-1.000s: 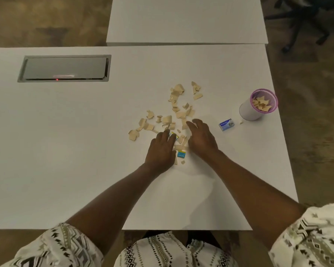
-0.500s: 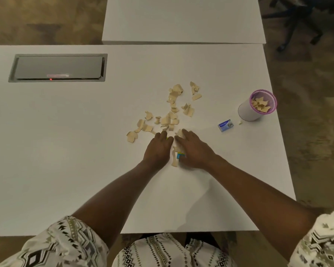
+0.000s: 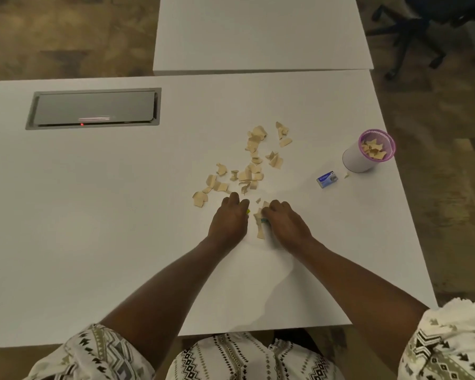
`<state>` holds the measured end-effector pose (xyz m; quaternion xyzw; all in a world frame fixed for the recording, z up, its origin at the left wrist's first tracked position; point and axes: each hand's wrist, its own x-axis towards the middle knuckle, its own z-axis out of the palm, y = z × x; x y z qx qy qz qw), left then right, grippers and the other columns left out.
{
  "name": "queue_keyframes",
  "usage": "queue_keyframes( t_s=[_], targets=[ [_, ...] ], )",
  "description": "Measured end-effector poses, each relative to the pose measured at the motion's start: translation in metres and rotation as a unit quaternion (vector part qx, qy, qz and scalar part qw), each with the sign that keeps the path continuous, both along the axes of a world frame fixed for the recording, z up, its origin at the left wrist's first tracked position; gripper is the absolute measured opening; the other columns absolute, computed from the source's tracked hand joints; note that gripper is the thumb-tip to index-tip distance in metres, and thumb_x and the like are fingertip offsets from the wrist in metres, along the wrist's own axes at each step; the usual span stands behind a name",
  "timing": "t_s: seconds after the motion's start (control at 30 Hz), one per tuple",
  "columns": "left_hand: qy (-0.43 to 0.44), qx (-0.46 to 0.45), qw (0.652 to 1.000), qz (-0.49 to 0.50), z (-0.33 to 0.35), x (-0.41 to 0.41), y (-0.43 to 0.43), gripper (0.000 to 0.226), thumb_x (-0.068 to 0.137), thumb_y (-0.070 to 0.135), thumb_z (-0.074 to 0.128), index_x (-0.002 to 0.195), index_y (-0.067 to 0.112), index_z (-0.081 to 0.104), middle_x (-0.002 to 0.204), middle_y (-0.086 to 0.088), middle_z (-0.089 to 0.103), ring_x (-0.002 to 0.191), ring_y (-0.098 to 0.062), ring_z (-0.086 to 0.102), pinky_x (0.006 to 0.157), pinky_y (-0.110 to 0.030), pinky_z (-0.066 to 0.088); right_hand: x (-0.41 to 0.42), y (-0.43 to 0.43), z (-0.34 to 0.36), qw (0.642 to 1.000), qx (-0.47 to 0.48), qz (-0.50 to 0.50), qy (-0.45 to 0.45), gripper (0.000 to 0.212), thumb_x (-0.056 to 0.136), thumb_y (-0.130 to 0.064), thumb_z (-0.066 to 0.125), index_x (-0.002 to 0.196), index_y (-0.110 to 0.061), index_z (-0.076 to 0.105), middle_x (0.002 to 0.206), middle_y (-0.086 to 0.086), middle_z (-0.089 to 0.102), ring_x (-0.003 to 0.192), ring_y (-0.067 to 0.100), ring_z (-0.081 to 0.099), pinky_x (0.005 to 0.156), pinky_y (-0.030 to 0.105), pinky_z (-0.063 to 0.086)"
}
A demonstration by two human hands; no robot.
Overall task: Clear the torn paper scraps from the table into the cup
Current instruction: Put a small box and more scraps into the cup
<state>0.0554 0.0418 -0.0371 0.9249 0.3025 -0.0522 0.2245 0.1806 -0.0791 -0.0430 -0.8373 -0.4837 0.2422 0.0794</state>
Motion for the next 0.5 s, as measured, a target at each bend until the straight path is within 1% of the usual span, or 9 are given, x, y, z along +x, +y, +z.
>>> queue_keyframes(
  t_s=[0.1,0.13,0.2,0.27,0.33,0.37,0.4,0.43,0.5],
  targets=[
    [-0.011,-0.017,1.000,0.015,0.005,-0.004,-0.001,0.030,0.094,0.007,0.048,0.122,0.005,0.057,0.116,-0.013,0.049,0.099,-0.030,0.053,0.080,-0.043,0.053,0.000,0.002,0.002,1.000,-0.013,-0.024,-0.009,0.021,0.096,-0.006,0.041,0.109,-0.013,0.056,0.108,0.011,0.053,0.096,0.031,0.051,0.071,0.038,0.041],
    [-0.014,-0.022,0.999,0.022,0.007,-0.005,-0.002,0.030,0.093,0.006,0.047,0.122,0.005,0.057,0.116,-0.013,0.049,0.099,-0.030,0.053,0.080,-0.043,0.053,-0.001,0.002,0.002,0.999,-0.011,-0.030,-0.009,0.022,0.096,-0.005,0.042,0.109,-0.014,0.057,0.107,0.011,0.054,0.095,0.032,0.052,0.070,0.038,0.041],
    [-0.024,-0.032,0.999,0.032,0.010,-0.005,-0.002,0.030,0.092,0.004,0.047,0.120,0.004,0.057,0.116,-0.013,0.049,0.098,-0.030,0.054,0.081,-0.042,0.053,-0.001,0.000,0.005,0.999,-0.004,-0.044,-0.020,0.016,0.096,-0.012,0.042,0.098,-0.016,0.058,0.101,0.007,0.056,0.092,0.030,0.053,0.071,0.041,0.045],
    [-0.035,-0.045,0.998,0.038,0.013,-0.006,-0.002,0.029,0.091,0.004,0.049,0.118,0.003,0.057,0.115,-0.013,0.049,0.097,-0.030,0.055,0.081,-0.042,0.053,0.001,-0.002,0.009,0.997,0.022,-0.073,-0.004,0.018,0.095,-0.022,0.042,0.086,-0.016,0.056,0.091,0.003,0.058,0.090,0.027,0.053,0.074,0.043,0.045],
    [-0.042,-0.054,0.997,0.044,0.016,-0.005,-0.001,0.028,0.090,0.005,0.053,0.118,0.005,0.057,0.115,-0.012,0.049,0.095,-0.029,0.055,0.081,-0.041,0.053,0.002,-0.004,0.014,0.997,0.013,-0.074,-0.009,0.017,0.094,-0.014,0.043,0.089,-0.015,0.059,0.093,0.004,0.059,0.090,0.029,0.055,0.074,0.043,0.047],
    [-0.045,-0.058,0.996,0.047,0.017,-0.004,-0.001,0.027,0.090,0.006,0.055,0.117,0.006,0.056,0.114,-0.011,0.049,0.093,-0.029,0.055,0.080,-0.041,0.053,0.003,-0.004,0.015,0.996,0.018,-0.093,-0.002,0.019,0.092,-0.010,0.042,0.088,-0.014,0.060,0.092,0.005,0.059,0.087,0.029,0.056,0.073,0.044,0.047],
    [-0.049,-0.062,0.996,0.049,0.018,-0.002,-0.001,0.026,0.089,0.006,0.057,0.115,0.007,0.055,0.113,-0.011,0.048,0.090,-0.029,0.055,0.078,-0.041,0.053,0.005,-0.005,0.018,0.991,0.041,-0.125,0.020,0.019,0.089,-0.009,0.042,0.084,-0.014,0.060,0.087,0.005,0.059,0.083,0.028,0.056,0.071,0.042,0.048],
    [-0.053,-0.064,0.995,0.053,0.019,0.000,-0.001,0.024,0.088,0.006,0.058,0.112,0.007,0.055,0.111,-0.010,0.048,0.087,-0.029,0.054,0.075,-0.041,0.053,0.007,-0.006,0.020,0.985,0.062,-0.156,0.037,0.019,0.087,-0.008,0.044,0.080,-0.015,0.061,0.082,0.003,0.058,0.079,0.025,0.056,0.067,0.038,0.047],
    [-0.058,-0.062,0.995,0.058,0.020,0.007,-0.002,0.017,0.088,0.006,0.059,0.104,0.008,0.053,0.105,-0.009,0.049,0.079,-0.029,0.054,0.070,-0.041,0.051,0.014,-0.006,0.022,0.973,0.083,-0.204,0.062,0.020,0.085,-0.005,0.052,0.078,-0.018,0.065,0.077,0.000,0.061,0.073,0.019,0.057,0.062,0.028,0.045]
  ],
)
